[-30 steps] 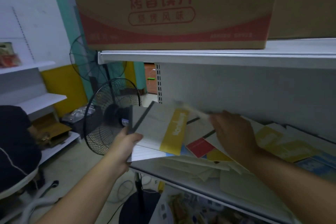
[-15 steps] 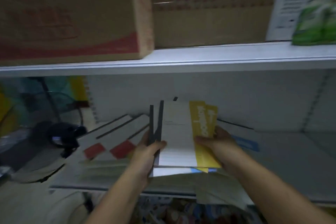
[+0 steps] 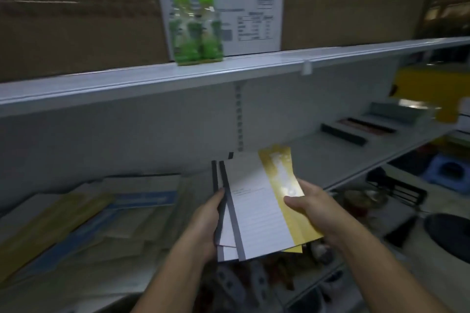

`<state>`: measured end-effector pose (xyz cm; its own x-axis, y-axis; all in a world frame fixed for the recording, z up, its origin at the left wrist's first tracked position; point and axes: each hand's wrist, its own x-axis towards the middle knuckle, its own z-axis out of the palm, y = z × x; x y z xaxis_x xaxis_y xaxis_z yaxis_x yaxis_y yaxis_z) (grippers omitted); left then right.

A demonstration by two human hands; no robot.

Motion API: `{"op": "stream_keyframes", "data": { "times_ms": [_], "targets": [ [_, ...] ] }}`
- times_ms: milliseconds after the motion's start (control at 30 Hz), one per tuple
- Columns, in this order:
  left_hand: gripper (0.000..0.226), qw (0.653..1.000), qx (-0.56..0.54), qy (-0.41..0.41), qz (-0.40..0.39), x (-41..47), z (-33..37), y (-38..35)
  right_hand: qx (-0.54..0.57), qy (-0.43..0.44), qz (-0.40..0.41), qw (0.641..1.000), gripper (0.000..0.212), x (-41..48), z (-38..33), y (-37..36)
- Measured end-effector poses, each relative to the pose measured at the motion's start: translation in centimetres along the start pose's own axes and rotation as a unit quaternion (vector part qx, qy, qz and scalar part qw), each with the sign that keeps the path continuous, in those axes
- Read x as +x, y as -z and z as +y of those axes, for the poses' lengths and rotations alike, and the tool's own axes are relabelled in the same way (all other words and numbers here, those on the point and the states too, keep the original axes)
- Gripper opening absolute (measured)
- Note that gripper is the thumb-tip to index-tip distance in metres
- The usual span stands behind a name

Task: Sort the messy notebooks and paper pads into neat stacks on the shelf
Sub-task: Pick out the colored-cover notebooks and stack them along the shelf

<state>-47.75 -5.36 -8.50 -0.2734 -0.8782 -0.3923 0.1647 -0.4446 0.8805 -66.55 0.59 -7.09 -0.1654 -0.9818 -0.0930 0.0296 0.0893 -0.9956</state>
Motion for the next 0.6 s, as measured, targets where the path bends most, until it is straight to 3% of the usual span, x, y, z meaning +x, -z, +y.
{"op": "stream_keyframes", "data": {
  "times_ms": [133, 267, 433, 600],
  "targets": [
    [0.022, 0.995, 0.033, 0.031, -0.086, 2.2, -3.3, -7.3, 0.017, -0.003, 0.107, 0.994, 0.033, -0.6, 1.4, 5.5],
    [0.017, 0.996, 0.041, -0.009, -0.08, 4.0, -4.9, -12.6, 0.026, 0.012, 0.239, 0.971, 0.031, -0.1, 2.3, 10.2],
    [0.023, 0.998, 0.02, -0.005, -0.058, 8.3, -6.0, -18.8, 0.0, -0.005, 0.188, 0.982, 0.042, 0.9, 3.2, 15.6],
    [0.03, 0.998, 0.016, 0.003, -0.067, 13.7, -6.6, -25.3, -0.007, -0.026, 0.243, 0.97, 0.051, 5.5, 2.8, 21.6]
  ]
}}
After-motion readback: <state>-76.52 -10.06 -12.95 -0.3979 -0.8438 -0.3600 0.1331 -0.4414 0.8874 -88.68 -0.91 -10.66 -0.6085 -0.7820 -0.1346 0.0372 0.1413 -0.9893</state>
